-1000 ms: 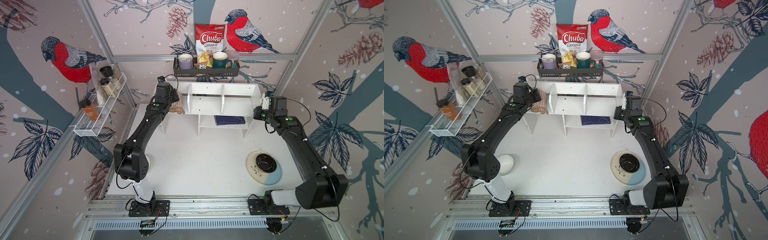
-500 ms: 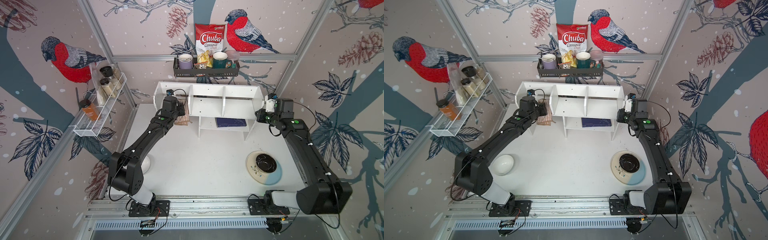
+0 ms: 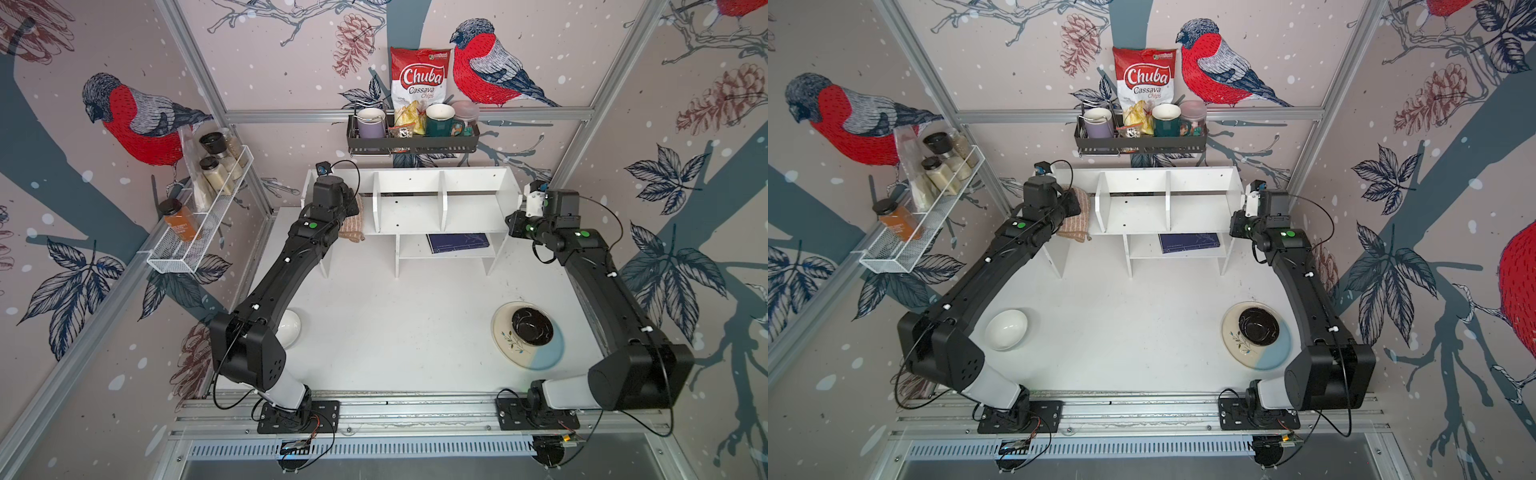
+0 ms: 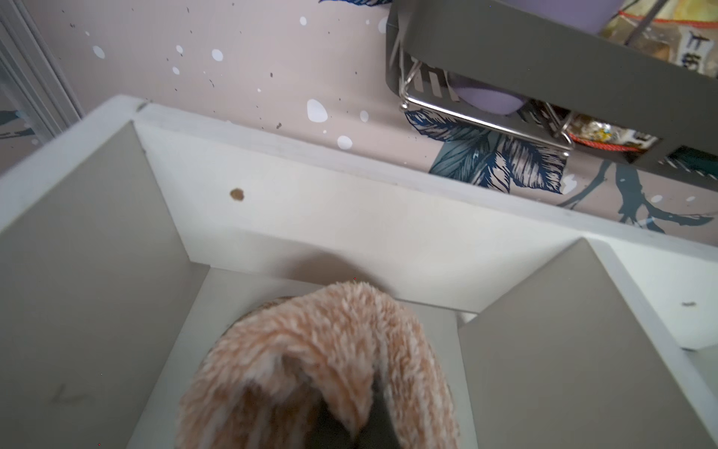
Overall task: Wipe the bookshelf clean with a cloth
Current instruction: Wipe the dust from the shelf.
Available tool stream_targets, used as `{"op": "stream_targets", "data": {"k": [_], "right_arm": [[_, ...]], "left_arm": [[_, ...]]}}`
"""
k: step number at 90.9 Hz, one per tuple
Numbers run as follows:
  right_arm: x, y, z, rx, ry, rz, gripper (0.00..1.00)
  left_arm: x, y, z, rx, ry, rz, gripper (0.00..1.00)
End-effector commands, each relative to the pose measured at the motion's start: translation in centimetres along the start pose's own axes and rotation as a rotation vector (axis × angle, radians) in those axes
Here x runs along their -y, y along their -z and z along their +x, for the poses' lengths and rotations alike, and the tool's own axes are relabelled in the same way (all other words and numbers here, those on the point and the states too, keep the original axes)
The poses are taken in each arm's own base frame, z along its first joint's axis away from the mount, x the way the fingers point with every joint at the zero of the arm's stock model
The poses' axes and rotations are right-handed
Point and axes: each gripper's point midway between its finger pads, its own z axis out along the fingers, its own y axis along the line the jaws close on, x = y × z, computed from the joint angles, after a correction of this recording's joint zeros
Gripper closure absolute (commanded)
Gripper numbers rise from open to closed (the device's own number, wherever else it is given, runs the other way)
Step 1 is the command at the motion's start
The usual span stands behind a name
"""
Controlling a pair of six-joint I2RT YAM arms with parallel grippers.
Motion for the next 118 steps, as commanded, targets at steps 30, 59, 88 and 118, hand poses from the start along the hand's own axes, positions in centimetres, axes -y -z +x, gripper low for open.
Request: {"op": "stream_targets", "data": {"k": [30, 59, 88, 118], "right_arm": [[-4.3, 1.3, 2.7, -0.089, -0.161, -0.195, 1.0], [-4.1, 1.9, 2.8, -0.086, -0.172, -0.184, 1.0], [-4.1, 1.9, 2.6, -0.082, -0.172, -0.189, 1.0], [-4.3, 1.5, 2.7, -0.09, -0.173, -0.192, 1.0]], "left_arm": [[1.6, -2.9, 7.7, -0.176, -0.049, 0.062, 1.0], [-3.6, -1.8, 5.3, -0.183, 0.045, -0.115, 1.0], [-3.9, -2.2, 1.4, -0.099, 0.009, -0.101, 1.0], [3.5, -0.8, 7.7, -0.165, -0.178, 0.082, 1.0]]}}
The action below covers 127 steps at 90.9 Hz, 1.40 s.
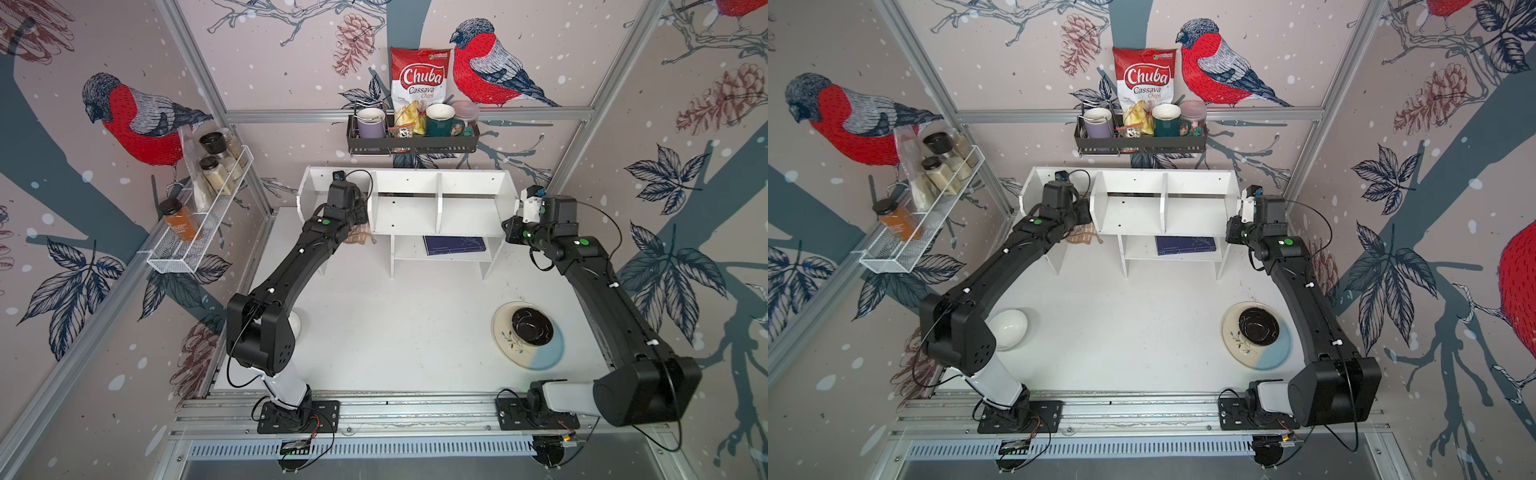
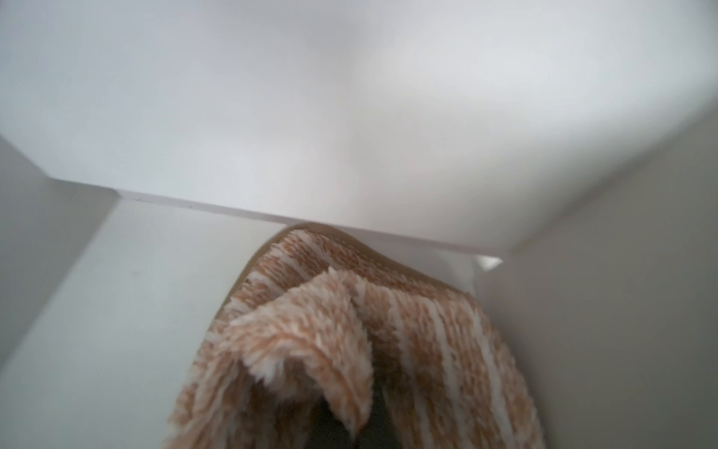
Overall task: Wipe the bookshelf clean with a cloth
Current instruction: Wipe the dust from the shelf.
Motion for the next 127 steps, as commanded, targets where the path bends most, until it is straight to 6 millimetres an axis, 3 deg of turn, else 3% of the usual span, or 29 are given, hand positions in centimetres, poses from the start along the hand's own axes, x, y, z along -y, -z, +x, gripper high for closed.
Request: {"op": "stream_targets", "data": {"k": [1, 22, 37, 62, 72, 83, 100, 106, 110, 123, 127], "right_arm": [[-3.3, 0.3, 1.7, -0.095, -0.168, -0.184, 1.0], [-2.8, 0.5, 1.4, -0.087, -0.169, -0.166, 1.0], [-2.6, 0.1, 0.2, -0.088, -0.175, -0.16, 1.0], [-2.5, -1.1, -0.7, -0.107, -0.182, -0.144, 1.0], [-2.7, -1.2, -0.2, -0.113, -0.177, -0.145, 1.0], [-2.5, -1.2, 0.0, -0.117, -0.173, -0.132, 1.0], [-2.3, -0.8, -0.3, -0.106, -0.178, -0.111, 1.0], [-2.2, -0.7, -0.3, -0.103, -0.179, -0.103, 0.93], [-2.0, -0.5, -0.5, -0.098, -0.181, -0.093, 0.83], [-2.0, 0.3, -0.8, -0.081, -0.168, -0.059, 0.4], [-2.0, 0.7, -1.0, -0.073, -0.154, -0.035, 0.31]], "left_arm": [[0.9, 0.8, 1.1, -0.005, -0.05, 0.03, 1.0], [-5.7, 3.4, 1.4, -0.015, 0.035, -0.204, 1.0], [-8.0, 4.6, 0.4, 0.019, 0.061, -0.272, 1.0], [-7.8, 3.7, -4.6, 0.112, 0.083, -0.305, 1.0], [-7.0, 2.0, -5.8, 0.121, 0.059, -0.292, 1.0], [-5.1, 0.8, -5.5, 0.1, 0.061, -0.185, 1.0], [-2.6, 0.8, -3.0, 0.071, 0.106, -0.023, 1.0], [-1.7, 0.9, -1.8, 0.048, 0.103, 0.025, 1.0], [-1.7, 1.3, -1.1, 0.036, 0.092, 0.021, 1.0], [-4.4, 4.1, -1.7, 0.074, 0.097, -0.096, 1.0], [-5.2, 5.3, -2.3, 0.092, 0.111, -0.118, 1.0]]}}
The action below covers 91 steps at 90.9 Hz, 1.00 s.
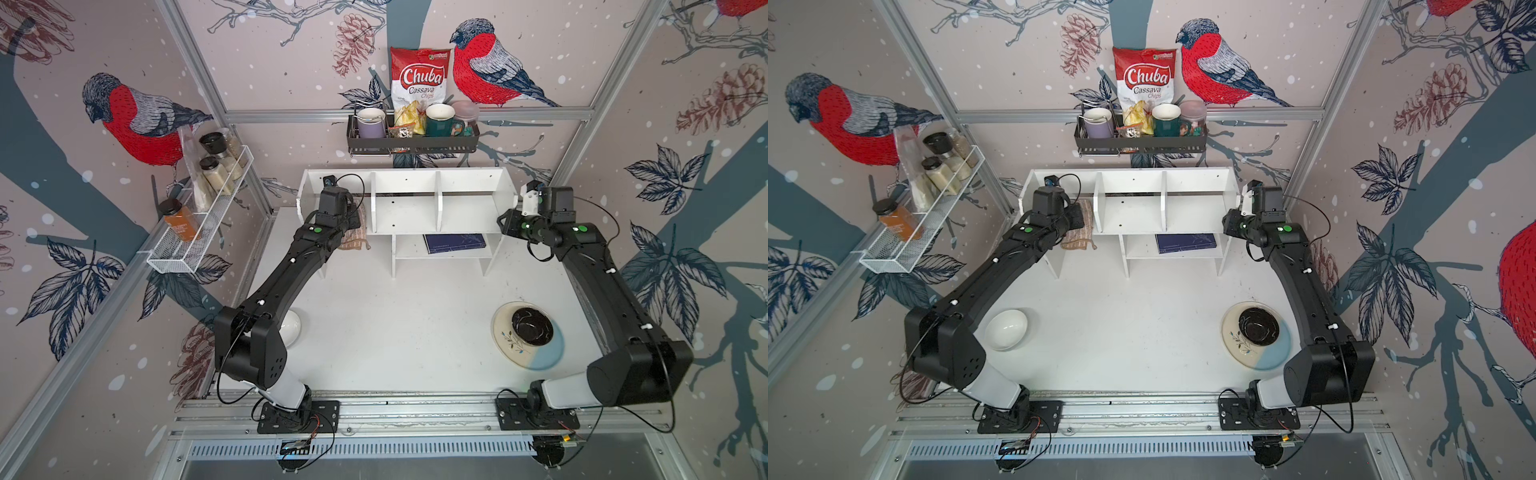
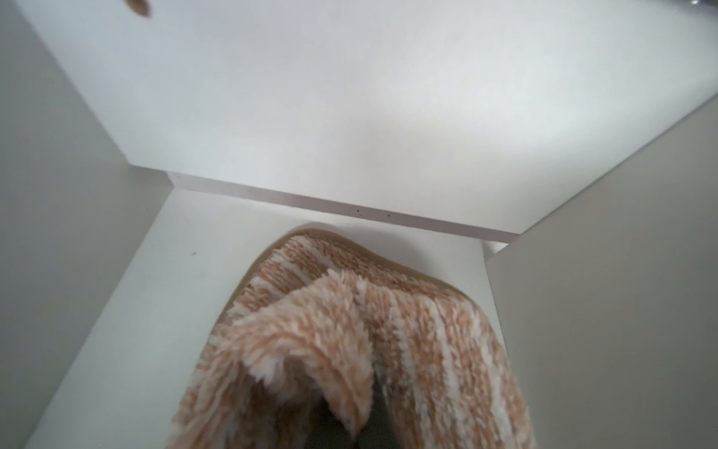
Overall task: Wipe the bookshelf clean with a cloth
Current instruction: Wipe the dust from the shelf.
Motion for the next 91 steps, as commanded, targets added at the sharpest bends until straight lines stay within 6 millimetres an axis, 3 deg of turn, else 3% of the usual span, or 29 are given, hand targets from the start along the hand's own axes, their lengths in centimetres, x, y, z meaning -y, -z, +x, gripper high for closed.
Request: {"op": "stream_targets", "data": {"k": [1, 15, 24, 33, 49, 56, 67, 73, 81, 91], "right_arm": [[-1.3, 1.3, 0.0, -0.003, -0.043, -0.022, 0.29], [-2.1, 4.2, -0.8, 0.071, 0.017, 0.059, 0.1], [-3.3, 6.2, -0.9, 0.117, 0.062, 0.087, 0.08], [-6.1, 8.7, -0.6, 0.178, 0.127, 0.065, 0.08], [-15.0, 11.2, 2.0, 0.244, 0.257, -0.152, 0.06], [-19.9, 11.5, 4.2, 0.223, 0.297, -0.308, 0.06], [-27.7, 11.6, 8.0, 0.179, 0.36, -0.547, 0.05], [-30.8, 11.3, 9.8, 0.149, 0.385, -0.636, 0.05], [-33.3, 11.0, 10.4, 0.139, 0.377, -0.711, 0.04], [-34.6, 10.3, 10.2, 0.13, 0.351, -0.756, 0.04]], "left_arm": [[-1.8, 2.7, -2.1, 0.066, 0.039, -0.063, 1.0], [-2.5, 6.6, -3.4, 0.11, 0.102, -0.045, 1.0], [-2.0, 9.1, -3.7, 0.144, 0.161, 0.028, 1.0], [-1.0, 11.2, -3.6, 0.17, 0.222, 0.134, 1.0], [0.5, 14.2, -3.0, 0.256, 0.355, 0.342, 1.0], [0.9, 14.4, -2.8, 0.248, 0.386, 0.379, 1.0], [3.5, 15.3, -3.2, 0.225, 0.447, 0.553, 1.0], [5.0, 16.1, -3.6, 0.228, 0.489, 0.668, 1.0], [6.0, 17.0, -3.5, 0.217, 0.534, 0.764, 1.0], [6.5, 18.0, -3.1, 0.194, 0.556, 0.815, 1.0]]}}
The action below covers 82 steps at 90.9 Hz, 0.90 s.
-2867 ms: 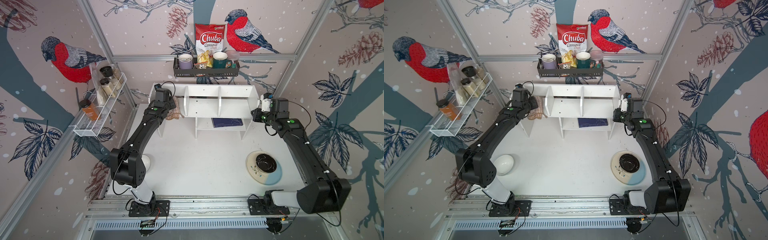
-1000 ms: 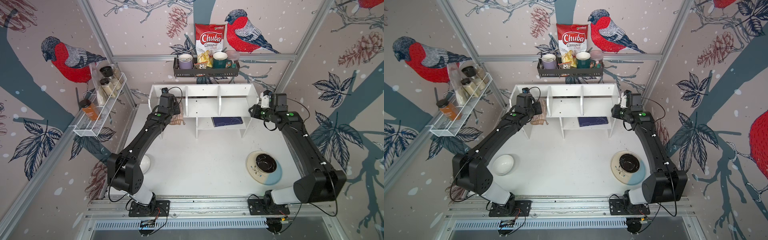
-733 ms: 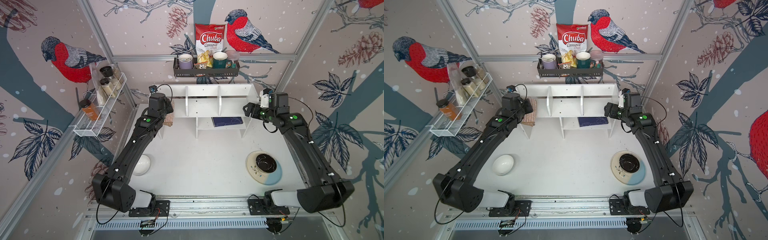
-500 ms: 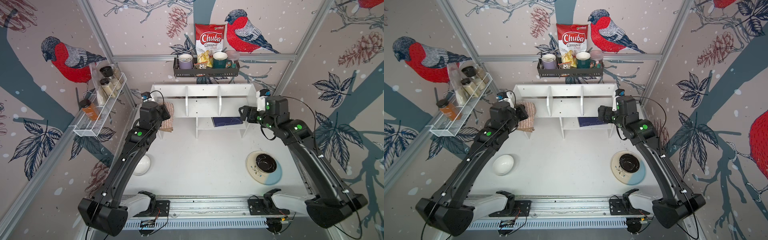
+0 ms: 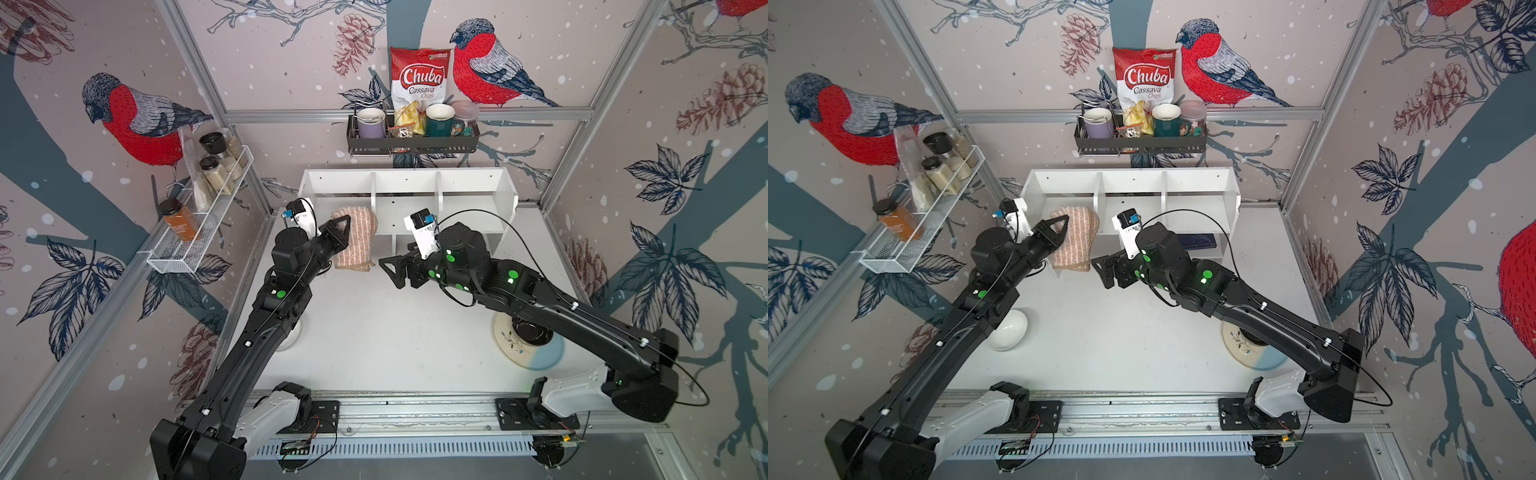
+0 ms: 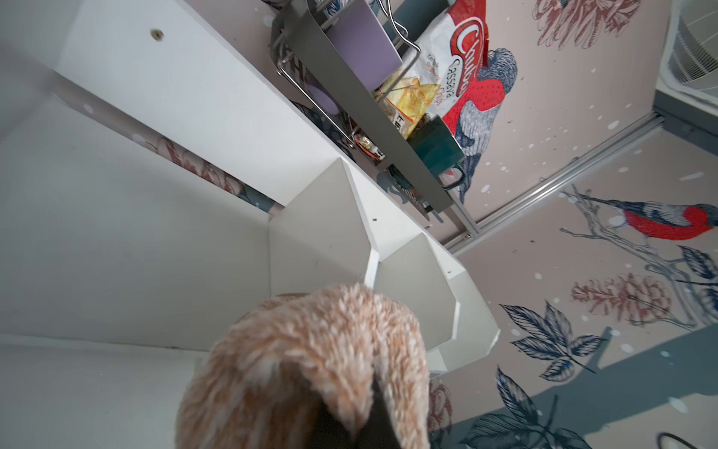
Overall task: Wipe the bookshelf clean with a cloth
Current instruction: Wipe the dust from the shelf, then adjust the cleaning item.
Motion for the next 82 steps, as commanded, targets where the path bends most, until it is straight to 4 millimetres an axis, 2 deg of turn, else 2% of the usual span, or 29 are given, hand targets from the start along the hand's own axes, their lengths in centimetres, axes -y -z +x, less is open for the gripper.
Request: {"op": "stream_targets", "data": {"k": [1, 16, 28, 37, 42, 51, 52, 53, 59, 60, 63, 69, 75, 80, 82], "right_arm": [[-2.2, -0.5, -3.1, 0.106, -0.041, -0.115, 0.04], [-1.9, -2.1, -3.6, 0.103, -0.103, -0.168, 0.06], [-1.7, -3.1, -4.0, 0.116, -0.145, -0.196, 0.09], [-1.6, -3.3, -4.7, 0.135, -0.174, -0.222, 0.17], [-1.5, -3.2, -5.1, 0.148, -0.191, -0.233, 0.31], [-1.0, -3.0, -5.7, 0.172, -0.224, -0.247, 0.71], [-1.0, -2.9, -5.7, 0.175, -0.228, -0.248, 0.76], [-0.9, -2.9, -5.8, 0.178, -0.232, -0.244, 0.76], [-0.1, -2.4, -6.1, 0.195, -0.249, -0.21, 1.0], [0.2, -2.3, -6.1, 0.198, -0.252, -0.2, 1.0], [1.0, -2.0, -6.3, 0.214, -0.26, -0.164, 1.0], [2.5, -1.2, -6.2, 0.223, -0.259, -0.086, 1.0], [4.6, -0.2, -6.2, 0.236, -0.246, 0.036, 1.0], [6.6, 0.2, -6.1, 0.234, -0.228, 0.16, 1.0], [7.6, 0.4, -5.9, 0.229, -0.222, 0.221, 1.0]], "left_arm": [[4.2, 1.1, -0.6, 0.005, 0.051, 0.182, 1.0], [5.3, 2.7, -0.1, 0.012, 0.094, 0.228, 1.0], [6.2, 3.1, 0.8, -0.013, 0.125, 0.266, 1.0], [6.4, 3.0, 2.0, -0.04, 0.14, 0.283, 1.0], [6.2, 3.0, 2.5, -0.05, 0.144, 0.28, 1.0], [5.3, 2.7, 3.2, -0.064, 0.136, 0.263, 1.0], [5.2, 2.7, 3.3, -0.064, 0.13, 0.261, 0.97], [5.2, 2.7, 3.3, -0.063, 0.123, 0.259, 0.94], [4.0, 2.9, 3.1, -0.058, 0.04, 0.177, 0.7], [4.1, 3.1, 2.7, -0.043, 0.015, 0.168, 0.66], [2.8, 3.6, 2.1, -0.025, -0.046, 0.075, 0.59], [0.3, 5.2, -0.4, 0.043, -0.195, -0.15, 0.43], [-1.2, 7.5, -4.4, 0.155, -0.329, -0.36, 0.36], [-3.7, 8.8, -6.7, 0.21, -0.412, -0.549, 0.3], [-4.0, 9.3, -7.9, 0.238, -0.439, -0.605, 0.29]]}}
